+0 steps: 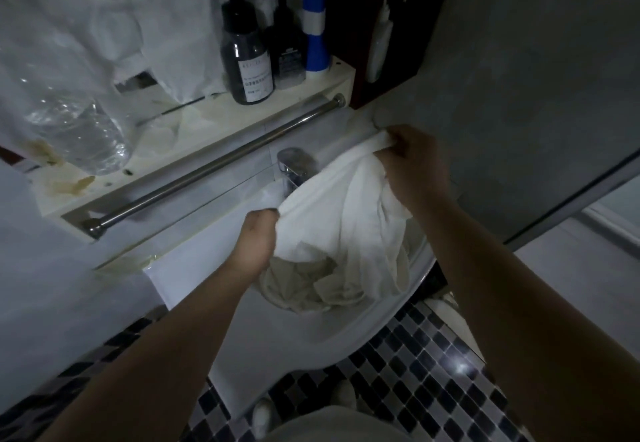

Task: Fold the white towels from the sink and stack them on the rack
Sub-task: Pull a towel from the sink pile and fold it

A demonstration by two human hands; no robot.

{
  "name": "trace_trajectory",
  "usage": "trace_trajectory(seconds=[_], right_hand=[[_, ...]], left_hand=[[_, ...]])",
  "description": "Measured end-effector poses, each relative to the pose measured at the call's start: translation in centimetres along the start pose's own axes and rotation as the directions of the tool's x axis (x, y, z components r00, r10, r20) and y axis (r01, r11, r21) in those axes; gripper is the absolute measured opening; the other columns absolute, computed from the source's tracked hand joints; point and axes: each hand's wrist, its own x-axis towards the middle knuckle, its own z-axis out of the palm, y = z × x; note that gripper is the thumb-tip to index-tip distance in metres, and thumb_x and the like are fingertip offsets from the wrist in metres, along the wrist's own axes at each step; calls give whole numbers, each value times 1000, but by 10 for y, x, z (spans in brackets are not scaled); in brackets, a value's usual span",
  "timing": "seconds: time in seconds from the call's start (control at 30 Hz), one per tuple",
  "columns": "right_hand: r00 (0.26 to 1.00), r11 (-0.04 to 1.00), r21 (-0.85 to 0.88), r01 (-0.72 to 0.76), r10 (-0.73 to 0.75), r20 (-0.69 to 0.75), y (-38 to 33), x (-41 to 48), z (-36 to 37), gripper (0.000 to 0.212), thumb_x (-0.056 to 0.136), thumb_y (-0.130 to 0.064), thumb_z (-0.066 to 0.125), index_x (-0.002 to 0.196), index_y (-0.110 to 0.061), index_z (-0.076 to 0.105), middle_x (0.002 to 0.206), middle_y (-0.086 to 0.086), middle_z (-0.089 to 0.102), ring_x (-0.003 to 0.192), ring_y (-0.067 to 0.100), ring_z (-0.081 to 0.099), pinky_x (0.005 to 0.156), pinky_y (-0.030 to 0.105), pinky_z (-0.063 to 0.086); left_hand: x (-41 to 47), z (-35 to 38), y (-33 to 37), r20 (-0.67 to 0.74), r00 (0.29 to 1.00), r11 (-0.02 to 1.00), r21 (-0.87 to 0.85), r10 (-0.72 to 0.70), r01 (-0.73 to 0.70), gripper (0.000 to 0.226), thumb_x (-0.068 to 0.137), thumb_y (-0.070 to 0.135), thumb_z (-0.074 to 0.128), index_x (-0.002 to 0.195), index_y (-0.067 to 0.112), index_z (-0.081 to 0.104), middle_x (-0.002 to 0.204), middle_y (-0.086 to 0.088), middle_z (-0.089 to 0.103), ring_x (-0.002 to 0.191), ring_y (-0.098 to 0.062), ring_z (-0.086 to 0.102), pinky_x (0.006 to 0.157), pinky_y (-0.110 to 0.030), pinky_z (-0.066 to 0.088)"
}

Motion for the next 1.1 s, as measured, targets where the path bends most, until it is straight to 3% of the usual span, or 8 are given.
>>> trace_trajectory(seconds=[0.2,0.3,0.4,0.47,0.63,0.77,0.9,1.1], right_hand=[[940,970,-115,-216,238,246,35,-9,9,47,85,-22,73,131,-23,60,85,0,67,69,15,63,64,22,48],[829,999,-46,-20,42,558,29,-27,24,79,83,-15,78,151,-28,39,91,0,66,74,5,64,68,21,53],[712,999,26,27,-38,701,20,-42,40,59,86,-8,74,140,-16,52,87,-9,66,71,-2,66,61,16,52],[729,994,-45,102,-43,683,16,-42,41,28,86,-12,73,112,-12,65,86,-1,69,78,11,67,71,33,53],[863,978,-87,191,-125,489,13,-24,24,10,84,-8,72,90,-12,66,74,-6,57,70,13,54,66,25,40],[986,996,-83,12,2,164,18,-9,6,16,80,-3,60,77,-18,56,61,-8,50,52,-1,47,45,14,33],[988,989,-16,-146,145,-57,38,0,-15,17,77,-6,48,80,-20,57,65,-6,54,53,0,49,47,19,38],[954,955,-15,-297,297,29,52,1,-6,26,87,-10,55,110,-23,56,75,3,63,65,20,63,55,29,46]], left_hand=[[5,-4,16,237,929,920,205,284,-334,37,91,42,66,70,12,64,61,2,62,56,-13,59,55,-27,43],[6,9,15,300,885,867,249,356,-433,34,95,43,63,72,20,59,63,3,56,56,-11,52,56,-29,39],[3,22,18,392,818,817,227,422,-530,18,89,46,65,75,41,55,67,15,57,60,-1,51,56,-17,37],[4,19,16,479,775,780,255,412,-572,11,85,50,67,83,46,57,75,17,63,66,-1,56,59,-16,40],[11,13,-10,570,773,574,547,278,-610,22,80,40,76,98,29,68,91,6,72,87,-17,66,74,-31,50],[15,6,-27,520,846,861,373,115,-346,41,76,42,74,93,5,74,85,-6,70,77,-16,62,70,-31,48],[24,-15,-38,483,867,791,481,121,-378,28,82,35,79,100,14,76,85,2,70,73,-8,62,61,-18,45],[32,-14,6,128,926,884,275,356,-378,19,82,42,68,70,27,70,65,10,68,59,6,58,58,-23,46]])
